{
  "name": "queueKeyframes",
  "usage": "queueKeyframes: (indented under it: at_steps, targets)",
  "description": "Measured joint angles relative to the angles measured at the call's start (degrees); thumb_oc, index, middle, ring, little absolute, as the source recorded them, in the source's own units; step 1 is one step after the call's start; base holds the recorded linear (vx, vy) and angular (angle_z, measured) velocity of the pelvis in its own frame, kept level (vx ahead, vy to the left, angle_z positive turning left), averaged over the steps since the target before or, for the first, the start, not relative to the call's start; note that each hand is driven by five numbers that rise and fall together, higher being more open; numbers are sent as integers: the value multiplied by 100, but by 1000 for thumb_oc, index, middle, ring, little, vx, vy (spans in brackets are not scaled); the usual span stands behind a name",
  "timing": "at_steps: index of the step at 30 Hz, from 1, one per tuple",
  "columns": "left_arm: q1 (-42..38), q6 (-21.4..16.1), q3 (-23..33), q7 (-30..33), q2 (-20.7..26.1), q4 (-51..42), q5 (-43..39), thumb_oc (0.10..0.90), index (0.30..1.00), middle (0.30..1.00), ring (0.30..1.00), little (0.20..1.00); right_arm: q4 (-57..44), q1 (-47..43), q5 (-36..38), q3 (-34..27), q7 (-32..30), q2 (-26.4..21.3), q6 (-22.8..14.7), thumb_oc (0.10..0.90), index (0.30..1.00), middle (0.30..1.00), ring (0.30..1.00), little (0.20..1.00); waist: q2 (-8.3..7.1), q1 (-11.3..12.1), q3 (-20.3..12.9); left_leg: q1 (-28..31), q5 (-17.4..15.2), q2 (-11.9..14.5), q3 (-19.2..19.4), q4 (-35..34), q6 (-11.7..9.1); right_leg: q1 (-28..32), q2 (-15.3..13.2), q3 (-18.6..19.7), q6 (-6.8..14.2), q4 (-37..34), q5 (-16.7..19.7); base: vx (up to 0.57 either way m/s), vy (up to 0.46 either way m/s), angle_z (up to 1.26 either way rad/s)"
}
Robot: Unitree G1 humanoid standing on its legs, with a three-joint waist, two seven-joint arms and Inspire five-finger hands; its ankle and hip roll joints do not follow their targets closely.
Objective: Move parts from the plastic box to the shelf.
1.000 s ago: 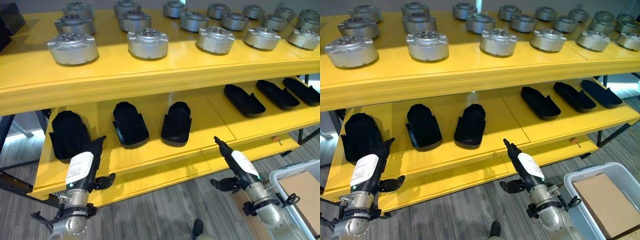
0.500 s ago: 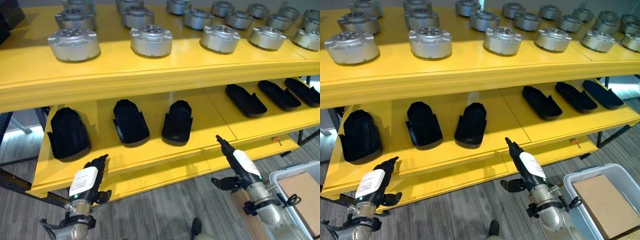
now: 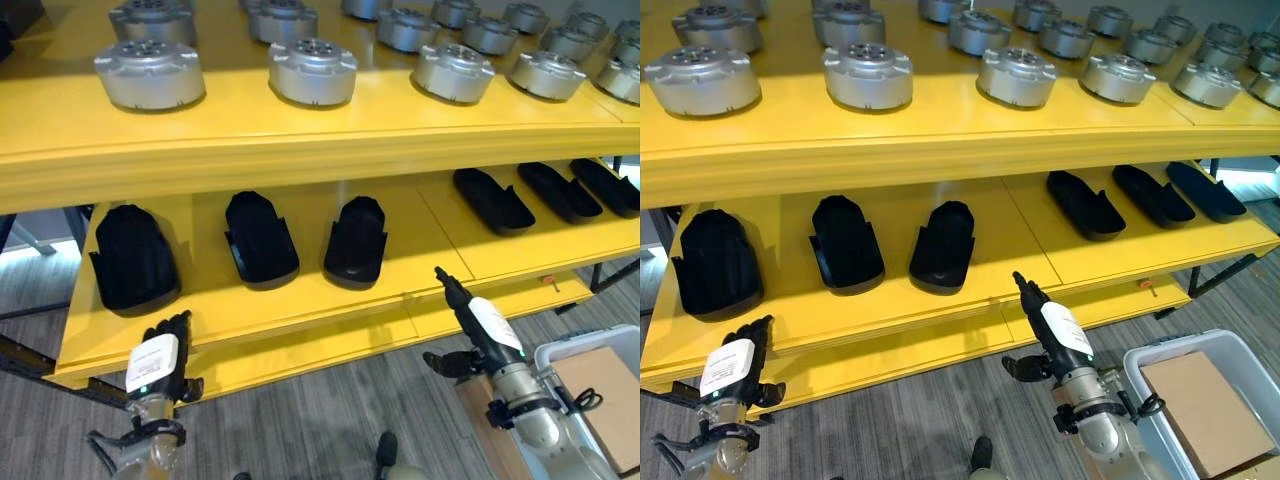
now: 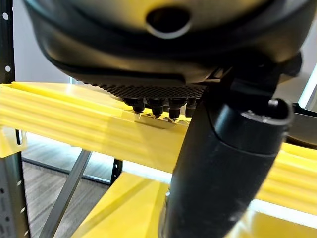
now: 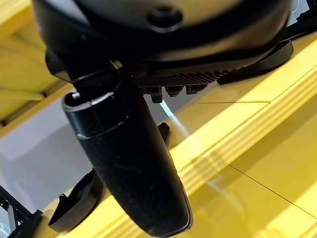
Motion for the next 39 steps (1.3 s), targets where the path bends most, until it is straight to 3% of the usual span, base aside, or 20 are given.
queueKeyframes:
  at_steps: [14, 39]
  targets:
    - [-128, 257, -6, 156, 6, 25, 19, 900, 1000, 1000, 1000, 1000, 0, -17, 2, 4, -3, 0, -2, 900, 1000, 1000, 1000, 1000, -73, -14, 33, -49, 13, 0, 0, 1, -25, -40, 2, 0, -25, 2, 19, 0, 0, 0]
    - [-280, 277, -3, 253, 17, 283, 55, 900, 1000, 1000, 1000, 1000, -1, -12, 2, 8, 4, -47, -1, 900, 1000, 1000, 1000, 1000, -46, -14, 85, -84, 12, -8, 24, 1, -21, -96, 2, 32, -36, 1, 34, 0, 1, 0]
